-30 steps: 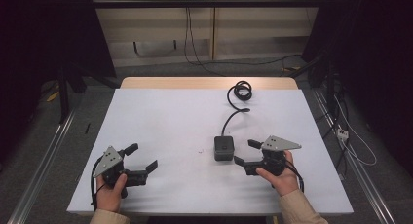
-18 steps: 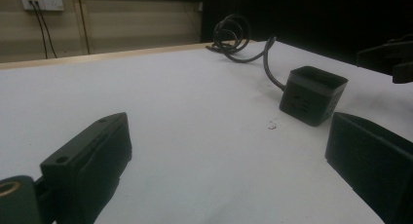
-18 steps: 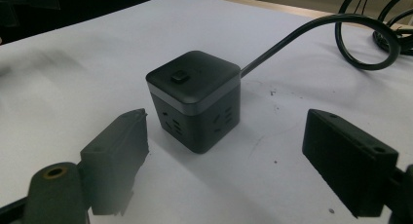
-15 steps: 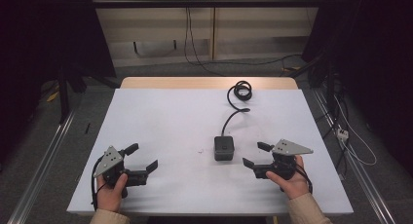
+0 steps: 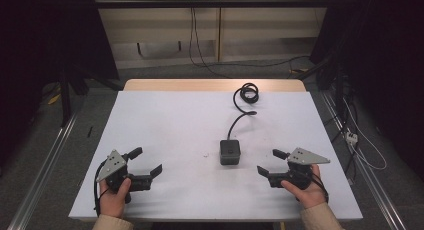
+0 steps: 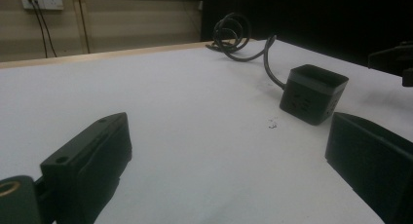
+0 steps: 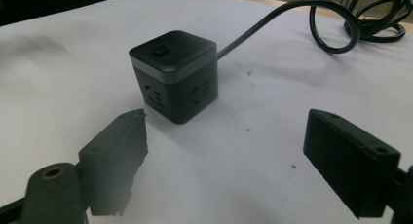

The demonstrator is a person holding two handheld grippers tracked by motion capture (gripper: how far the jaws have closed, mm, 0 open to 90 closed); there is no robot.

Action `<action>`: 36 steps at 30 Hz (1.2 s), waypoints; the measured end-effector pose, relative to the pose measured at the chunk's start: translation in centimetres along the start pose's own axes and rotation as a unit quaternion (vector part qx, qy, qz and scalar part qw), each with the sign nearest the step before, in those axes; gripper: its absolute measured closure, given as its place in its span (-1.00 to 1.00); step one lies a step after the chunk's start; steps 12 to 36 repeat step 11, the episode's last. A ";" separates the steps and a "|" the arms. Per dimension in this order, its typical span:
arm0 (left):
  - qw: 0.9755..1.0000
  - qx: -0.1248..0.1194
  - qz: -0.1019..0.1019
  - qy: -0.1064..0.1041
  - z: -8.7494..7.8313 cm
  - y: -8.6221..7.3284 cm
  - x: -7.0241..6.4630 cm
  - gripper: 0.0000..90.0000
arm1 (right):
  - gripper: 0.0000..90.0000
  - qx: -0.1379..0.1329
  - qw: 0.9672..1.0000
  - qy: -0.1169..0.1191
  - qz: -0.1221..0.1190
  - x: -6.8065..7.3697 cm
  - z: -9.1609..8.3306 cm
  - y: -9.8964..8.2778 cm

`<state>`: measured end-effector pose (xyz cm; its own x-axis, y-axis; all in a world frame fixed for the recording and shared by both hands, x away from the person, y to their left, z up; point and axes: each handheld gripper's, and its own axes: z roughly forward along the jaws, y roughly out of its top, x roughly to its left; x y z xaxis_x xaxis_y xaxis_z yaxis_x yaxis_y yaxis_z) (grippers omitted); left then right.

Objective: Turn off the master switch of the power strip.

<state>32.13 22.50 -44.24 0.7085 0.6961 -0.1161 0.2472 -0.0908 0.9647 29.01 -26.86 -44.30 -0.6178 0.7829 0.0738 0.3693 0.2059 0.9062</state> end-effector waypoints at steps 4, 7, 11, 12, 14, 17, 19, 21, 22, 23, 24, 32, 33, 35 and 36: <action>1.000 0.001 0.000 0.000 0.0 0.0 0.0 -0.94 | -0.65 -0.001 1.000 -0.004 0.002 -0.3 -0.5 -0.3; 1.000 0.000 0.000 0.001 0.0 0.0 0.0 -0.94 | -0.65 0.000 1.000 -0.008 0.002 -0.5 -0.7 -0.6; 1.000 0.000 -0.004 0.004 0.1 0.0 0.0 -0.94 | -0.65 0.006 1.000 -0.015 0.003 -0.8 -0.9 -1.0; 1.000 0.000 -0.004 0.004 0.1 0.0 0.0 -0.94 | -0.65 0.006 1.000 -0.015 0.003 -0.8 -0.9 -1.0; 1.000 0.000 -0.004 0.004 0.1 0.0 0.0 -0.94 | -0.65 0.006 1.000 -0.015 0.003 -0.8 -0.9 -1.0; 1.000 0.000 -0.004 0.004 0.1 0.0 0.0 -0.94 | -0.65 0.006 1.000 -0.015 0.003 -0.8 -0.9 -1.0; 1.000 0.000 -0.004 0.004 0.1 0.0 0.0 -0.94 | -0.65 0.006 1.000 -0.015 0.003 -0.8 -0.9 -1.0; 1.000 0.000 -0.004 0.004 0.1 0.0 0.0 -0.94 | -0.65 0.006 1.000 -0.015 0.003 -0.8 -0.9 -1.0; 1.000 0.000 -0.004 0.004 0.1 0.0 0.0 -0.94 | -0.65 0.006 1.000 -0.015 0.003 -0.8 -0.9 -1.0; 1.000 0.000 -0.004 0.004 0.1 0.0 0.0 -0.94 | -0.65 0.006 1.000 -0.015 0.003 -0.8 -0.9 -1.0; 1.000 0.000 -0.004 0.004 0.1 0.0 0.0 -0.94 | -0.65 0.006 1.000 -0.015 0.003 -0.8 -0.9 -1.0; 1.000 0.000 -0.004 0.004 0.1 0.0 0.0 -0.94 | -0.65 0.006 1.000 -0.015 0.003 -0.8 -0.9 -1.0; 1.000 0.000 -0.004 0.004 0.1 0.0 0.0 -0.94 | -0.65 0.006 1.000 -0.015 0.003 -0.8 -0.9 -1.0; 1.000 0.000 -0.004 0.004 0.1 0.0 0.0 -0.94 | -0.65 0.006 1.000 -0.015 0.003 -0.8 -0.9 -1.0; 1.000 0.000 -0.004 0.004 0.1 0.0 0.0 -0.94 | -0.65 0.006 1.000 -0.015 0.003 -0.8 -0.9 -1.0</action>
